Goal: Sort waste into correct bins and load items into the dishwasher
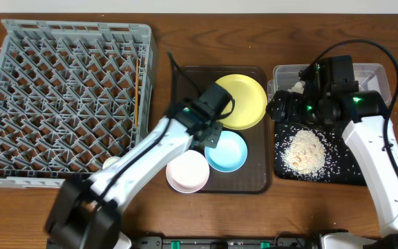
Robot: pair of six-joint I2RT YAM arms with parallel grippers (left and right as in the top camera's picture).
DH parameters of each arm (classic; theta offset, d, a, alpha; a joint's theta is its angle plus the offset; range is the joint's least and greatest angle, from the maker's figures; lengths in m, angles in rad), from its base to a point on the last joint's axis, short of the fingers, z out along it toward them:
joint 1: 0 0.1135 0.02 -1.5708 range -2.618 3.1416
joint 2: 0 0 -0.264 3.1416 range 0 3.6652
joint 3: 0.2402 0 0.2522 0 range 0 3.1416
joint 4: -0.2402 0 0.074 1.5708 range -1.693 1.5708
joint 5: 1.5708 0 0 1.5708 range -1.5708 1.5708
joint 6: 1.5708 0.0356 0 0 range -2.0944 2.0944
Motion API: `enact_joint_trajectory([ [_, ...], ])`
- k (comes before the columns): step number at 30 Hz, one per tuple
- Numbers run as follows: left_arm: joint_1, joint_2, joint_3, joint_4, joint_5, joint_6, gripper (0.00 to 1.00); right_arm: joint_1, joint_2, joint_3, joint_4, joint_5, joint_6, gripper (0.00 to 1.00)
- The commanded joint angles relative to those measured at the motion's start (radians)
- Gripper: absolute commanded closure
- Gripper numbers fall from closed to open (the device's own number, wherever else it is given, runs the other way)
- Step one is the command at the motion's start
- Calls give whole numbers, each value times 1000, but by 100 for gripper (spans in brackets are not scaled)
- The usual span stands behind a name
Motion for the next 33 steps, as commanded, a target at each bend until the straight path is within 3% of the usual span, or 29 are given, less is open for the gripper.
enact_joint_trajectory([
  [1,2,-54,23,-13,-116,47,92,11,-2,5,2,3,-15,1],
  [5,2,-53,22,-33,-91,41,92,11,-2,5,2,3,-15,1],
  [8,2,-38,16,-42,71,-5,61,11,-2,5,2,3,-15,1],
  [12,-1,8,-11,-35,188,-11,52,11,-2,5,2,3,-15,1],
  [20,-2,180,-50,26,203,-15,54,11,-2,5,2,3,-15,1],
  [22,-2,213,-50,34,207,-36,61,11,-2,5,2,3,-15,1],
  [27,-2,239,-50,52,206,-59,91,11,-2,5,2,3,-15,1],
  [33,0,235,-48,63,207,-59,92,11,-2,6,4,3,-16,1],
])
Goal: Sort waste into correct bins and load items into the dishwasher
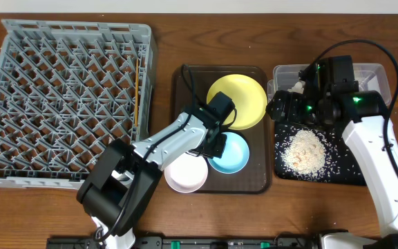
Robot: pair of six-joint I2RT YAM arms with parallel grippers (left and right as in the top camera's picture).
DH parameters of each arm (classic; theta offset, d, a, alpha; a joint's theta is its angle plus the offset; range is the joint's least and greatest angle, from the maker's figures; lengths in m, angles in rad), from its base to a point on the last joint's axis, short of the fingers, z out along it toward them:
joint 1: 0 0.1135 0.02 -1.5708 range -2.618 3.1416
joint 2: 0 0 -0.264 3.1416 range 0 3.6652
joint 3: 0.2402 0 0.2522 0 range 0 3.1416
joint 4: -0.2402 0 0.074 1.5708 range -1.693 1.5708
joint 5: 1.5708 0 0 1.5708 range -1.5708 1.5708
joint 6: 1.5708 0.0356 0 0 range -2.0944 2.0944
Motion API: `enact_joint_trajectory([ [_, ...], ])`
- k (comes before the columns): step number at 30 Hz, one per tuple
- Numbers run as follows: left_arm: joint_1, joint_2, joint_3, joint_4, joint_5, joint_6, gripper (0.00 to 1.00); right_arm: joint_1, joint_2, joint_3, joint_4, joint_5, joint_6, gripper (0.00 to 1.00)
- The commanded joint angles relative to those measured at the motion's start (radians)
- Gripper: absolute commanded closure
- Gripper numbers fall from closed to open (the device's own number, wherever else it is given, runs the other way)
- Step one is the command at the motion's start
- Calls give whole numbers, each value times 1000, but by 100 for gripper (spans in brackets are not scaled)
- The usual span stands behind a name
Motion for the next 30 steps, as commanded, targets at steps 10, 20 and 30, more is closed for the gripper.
enact_joint_trajectory([
  [10,27,-25,19,11,8,-7,92,11,1,5,28,5,-15,1],
  [20,43,-36,19,1,-1,4,92,-9,-151,7,32,87,-236,1],
  [30,108,-168,85,-27,27,5,55,-10,-537,7,25,294,-235,1],
])
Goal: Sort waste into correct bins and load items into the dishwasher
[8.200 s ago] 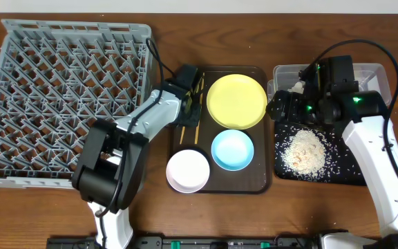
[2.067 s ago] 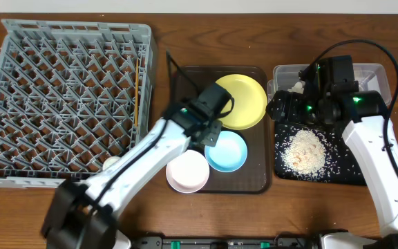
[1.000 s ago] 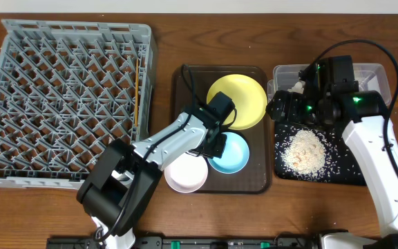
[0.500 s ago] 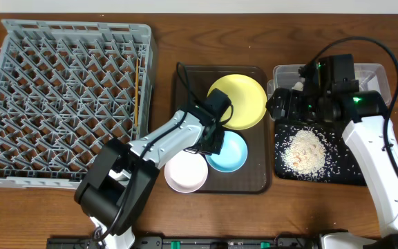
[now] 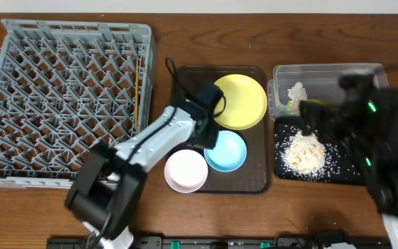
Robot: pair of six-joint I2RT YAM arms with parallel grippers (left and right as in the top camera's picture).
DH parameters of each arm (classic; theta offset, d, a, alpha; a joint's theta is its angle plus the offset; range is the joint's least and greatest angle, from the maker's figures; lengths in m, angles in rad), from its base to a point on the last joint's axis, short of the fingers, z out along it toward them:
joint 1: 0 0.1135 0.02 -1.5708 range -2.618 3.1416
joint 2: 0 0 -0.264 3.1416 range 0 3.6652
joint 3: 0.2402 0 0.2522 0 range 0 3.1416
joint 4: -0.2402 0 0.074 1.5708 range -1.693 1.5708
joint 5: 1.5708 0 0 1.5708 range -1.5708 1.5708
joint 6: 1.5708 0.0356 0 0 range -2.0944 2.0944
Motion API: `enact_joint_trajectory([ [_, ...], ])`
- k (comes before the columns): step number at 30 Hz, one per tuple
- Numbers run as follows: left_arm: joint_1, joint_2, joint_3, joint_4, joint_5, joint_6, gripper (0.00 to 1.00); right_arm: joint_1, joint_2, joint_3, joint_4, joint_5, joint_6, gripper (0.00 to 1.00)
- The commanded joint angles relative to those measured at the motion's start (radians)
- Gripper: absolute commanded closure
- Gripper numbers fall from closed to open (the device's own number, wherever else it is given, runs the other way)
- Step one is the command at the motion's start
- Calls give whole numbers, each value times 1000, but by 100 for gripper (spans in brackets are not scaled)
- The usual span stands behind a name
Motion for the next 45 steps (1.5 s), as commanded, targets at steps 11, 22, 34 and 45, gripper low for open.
enact_joint_trajectory([
  [11,159,-502,59,-75,-191,32,34,-6,-134,3,-32,64,-23,1],
  [22,240,-714,58,-90,-277,33,12,-6,-133,3,-106,63,-23,1],
  [34,240,-702,58,-90,-276,33,7,-6,-133,3,-276,64,-23,1],
  [45,240,-702,58,-90,-276,33,6,-13,-273,-99,-92,176,-83,1],
])
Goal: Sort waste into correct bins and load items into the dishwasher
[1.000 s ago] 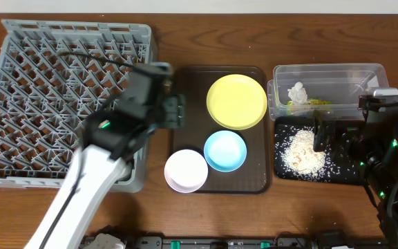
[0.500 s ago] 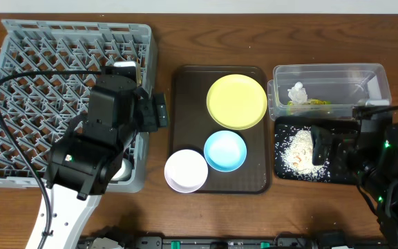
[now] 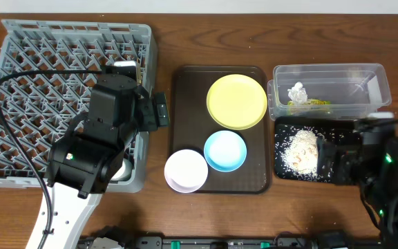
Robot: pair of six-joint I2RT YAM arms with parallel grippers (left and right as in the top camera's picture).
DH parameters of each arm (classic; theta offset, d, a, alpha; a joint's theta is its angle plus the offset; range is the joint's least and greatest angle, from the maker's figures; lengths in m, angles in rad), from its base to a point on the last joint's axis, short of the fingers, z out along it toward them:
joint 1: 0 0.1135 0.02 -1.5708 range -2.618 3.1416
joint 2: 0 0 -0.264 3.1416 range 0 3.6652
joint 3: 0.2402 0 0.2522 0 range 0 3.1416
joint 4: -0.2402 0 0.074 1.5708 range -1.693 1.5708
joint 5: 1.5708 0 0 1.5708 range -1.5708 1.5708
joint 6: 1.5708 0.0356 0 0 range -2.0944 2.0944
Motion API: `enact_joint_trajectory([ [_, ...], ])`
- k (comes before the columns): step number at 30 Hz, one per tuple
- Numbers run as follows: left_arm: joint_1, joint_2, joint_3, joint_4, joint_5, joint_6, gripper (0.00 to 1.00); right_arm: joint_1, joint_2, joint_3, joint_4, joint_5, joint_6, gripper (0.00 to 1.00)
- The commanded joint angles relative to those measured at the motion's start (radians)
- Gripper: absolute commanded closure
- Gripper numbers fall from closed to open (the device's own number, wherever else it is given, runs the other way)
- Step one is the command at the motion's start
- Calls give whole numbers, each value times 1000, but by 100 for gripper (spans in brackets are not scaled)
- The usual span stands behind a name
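A grey dish rack (image 3: 40, 76) fills the left of the table. On the brown tray (image 3: 185, 90) lie a yellow plate (image 3: 237, 102), a blue bowl (image 3: 225, 150) and a white bowl (image 3: 186, 171), all untouched. My left gripper (image 3: 159, 111) hangs at the rack's right edge, left of the tray, open and empty. Over the black tray (image 3: 289, 173) with spilled rice (image 3: 302, 149) sits my right gripper (image 3: 327, 158), low at the right; its jaws are too dark to read.
A clear bin (image 3: 337, 77) at the back right holds crumpled white and green waste (image 3: 299, 95). A thin wooden stick (image 3: 138, 86) lies in the rack near its right wall. My left arm covers the rack's front right corner.
My left gripper has gone from the blue bowl on the brown tray to the rack's right edge. The right arm has pulled back toward the front right, off the bin.
My left gripper stayed by the blue bowl's left rim through all three earlier moments, while the right gripper hovered at the bin, then over the rice. Both arms are now drawn back. Plate, bowls and rice lie where they were.
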Motion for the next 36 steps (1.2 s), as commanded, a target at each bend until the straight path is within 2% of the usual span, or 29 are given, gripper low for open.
enact_joint_trajectory([
  [1,5,3,18,-3,-12,5,5,-19,-79,-105,145,58,-62,1],
  [7,5,3,18,-3,-12,5,5,-53,-278,-480,567,57,-79,1],
  [12,5,3,18,-3,-12,5,5,-57,-461,-753,727,50,-75,1],
  [19,5,3,18,-3,-12,5,5,-57,-691,-1025,878,47,-44,1],
  [26,5,3,18,-3,-12,5,5,-56,-727,-1183,1037,47,-42,1],
  [36,5,3,18,-3,-12,5,5,-56,-727,-1180,992,47,-42,1],
])
